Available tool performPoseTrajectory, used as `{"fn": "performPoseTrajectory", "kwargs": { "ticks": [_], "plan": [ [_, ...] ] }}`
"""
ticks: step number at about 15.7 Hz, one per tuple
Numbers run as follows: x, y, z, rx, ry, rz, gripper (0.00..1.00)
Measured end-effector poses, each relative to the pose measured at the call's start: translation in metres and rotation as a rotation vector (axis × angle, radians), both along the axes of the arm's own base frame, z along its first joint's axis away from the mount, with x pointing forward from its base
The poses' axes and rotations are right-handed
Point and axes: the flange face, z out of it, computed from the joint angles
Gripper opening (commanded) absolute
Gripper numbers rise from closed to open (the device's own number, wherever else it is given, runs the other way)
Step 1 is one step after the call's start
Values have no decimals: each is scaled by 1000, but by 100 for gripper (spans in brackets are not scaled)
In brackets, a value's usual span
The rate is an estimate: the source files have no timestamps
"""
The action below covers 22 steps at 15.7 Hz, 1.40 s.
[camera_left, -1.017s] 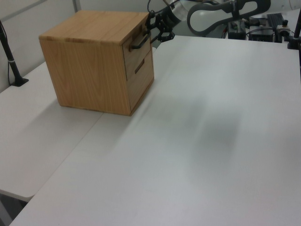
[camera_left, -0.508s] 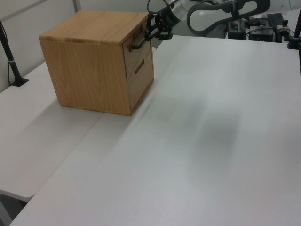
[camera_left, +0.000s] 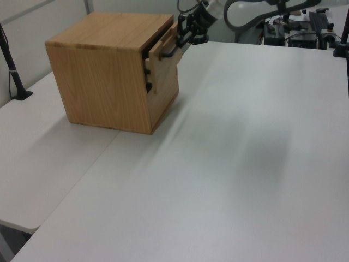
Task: Open the drawer by sliding it
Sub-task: 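Pull the handle away from the cabinet, sliding the drawer out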
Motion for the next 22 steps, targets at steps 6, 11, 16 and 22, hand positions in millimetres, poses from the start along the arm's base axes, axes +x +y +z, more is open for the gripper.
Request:
{"fn": "performPoseTrajectory", "kwargs": {
  "ticks": [6, 11, 16, 22],
  "plan": [
    [-47, -27, 14, 18, 145, 130, 6],
    [-87, -49, 23, 36, 268, 239, 8],
    [-115, -66, 28, 50, 377, 323, 12],
    [-136, -80, 31, 34, 443, 456, 100]
  ]
}}
